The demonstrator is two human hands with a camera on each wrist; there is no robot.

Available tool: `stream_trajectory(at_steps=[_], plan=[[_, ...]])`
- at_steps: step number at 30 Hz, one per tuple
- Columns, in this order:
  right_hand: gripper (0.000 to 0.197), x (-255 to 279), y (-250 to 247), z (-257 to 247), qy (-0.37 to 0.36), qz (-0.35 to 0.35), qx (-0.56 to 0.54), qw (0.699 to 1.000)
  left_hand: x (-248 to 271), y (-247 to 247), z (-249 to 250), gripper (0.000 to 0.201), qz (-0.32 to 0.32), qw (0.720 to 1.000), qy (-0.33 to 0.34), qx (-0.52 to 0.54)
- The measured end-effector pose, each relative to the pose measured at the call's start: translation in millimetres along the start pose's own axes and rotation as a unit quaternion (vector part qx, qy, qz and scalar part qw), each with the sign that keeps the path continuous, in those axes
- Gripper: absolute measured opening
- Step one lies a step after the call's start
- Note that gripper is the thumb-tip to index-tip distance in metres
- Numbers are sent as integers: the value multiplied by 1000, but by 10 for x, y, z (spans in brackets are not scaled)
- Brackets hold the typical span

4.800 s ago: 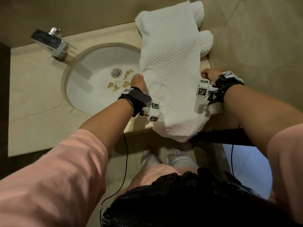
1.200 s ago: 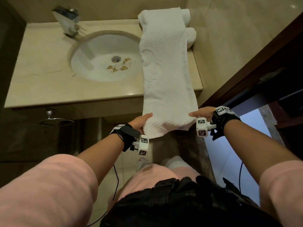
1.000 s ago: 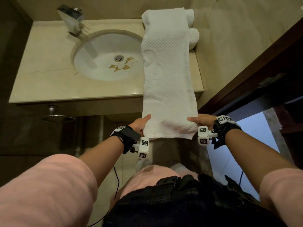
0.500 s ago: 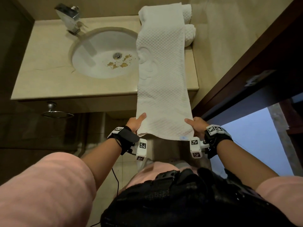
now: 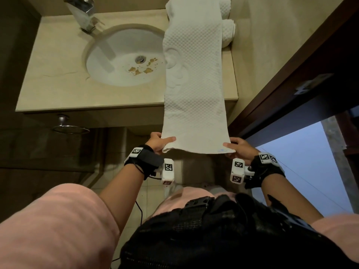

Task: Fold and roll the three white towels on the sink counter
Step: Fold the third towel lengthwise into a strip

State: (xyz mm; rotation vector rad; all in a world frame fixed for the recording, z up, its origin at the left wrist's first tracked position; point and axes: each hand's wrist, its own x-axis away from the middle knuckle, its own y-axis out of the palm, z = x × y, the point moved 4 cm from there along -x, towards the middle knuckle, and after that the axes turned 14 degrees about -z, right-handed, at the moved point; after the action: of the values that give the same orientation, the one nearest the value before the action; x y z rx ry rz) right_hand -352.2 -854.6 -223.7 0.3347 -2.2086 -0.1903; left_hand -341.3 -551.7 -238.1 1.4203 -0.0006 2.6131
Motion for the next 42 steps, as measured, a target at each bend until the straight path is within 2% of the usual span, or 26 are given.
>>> stream_trajectory(at_steps=[2,5,9,13,15,17,19,22,24,25,26,28,30,33,37,42], plan=[[39,63,-11,-47,-29,7,-31,999,34,-19,-14,74,13,999,16,50],[37,104,1,-87,-62,-26,-55,996,48,20,10,70,-9,987,93,131],[28,131,28,-140,-100,-37,-71,992,141,76,103,46,-1,967,175,184],[26,163,44,-222,-100,-31,-101,989,237,118,203,23,-13,950,208,233],[27,192,50,-278,-100,-30,-132,986,269,124,254,25,-43,937,196,286],[28,228,69,-334,-113,-40,-192,974,269,101,276,36,-70,922,174,340],[28,273,103,-391,-137,-51,-216,965,284,77,297,42,-80,919,159,351],[24,329,191,-437,-159,-55,-165,972,333,58,359,40,-107,931,164,307],[47,325,205,-439,-157,-56,-129,977,380,43,414,33,-123,944,176,251],[51,318,197,-445,-157,-45,-120,979,386,28,434,28,-126,947,184,233],[45,300,187,-451,-159,-34,-121,979,389,16,445,23,-124,948,188,227],[17,243,156,-454,-163,2,-146,976,381,6,446,14,-106,950,192,222],[5,168,126,-444,-154,35,-150,976,334,7,442,12,-75,965,185,172],[9,90,109,-419,-133,53,-125,982,255,21,424,13,-36,983,158,90],[10,-16,20,-352,-122,91,-142,978,215,60,419,25,-21,988,129,88],[18,-5,94,-321,-107,144,-154,972,180,33,376,31,39,989,118,75]])
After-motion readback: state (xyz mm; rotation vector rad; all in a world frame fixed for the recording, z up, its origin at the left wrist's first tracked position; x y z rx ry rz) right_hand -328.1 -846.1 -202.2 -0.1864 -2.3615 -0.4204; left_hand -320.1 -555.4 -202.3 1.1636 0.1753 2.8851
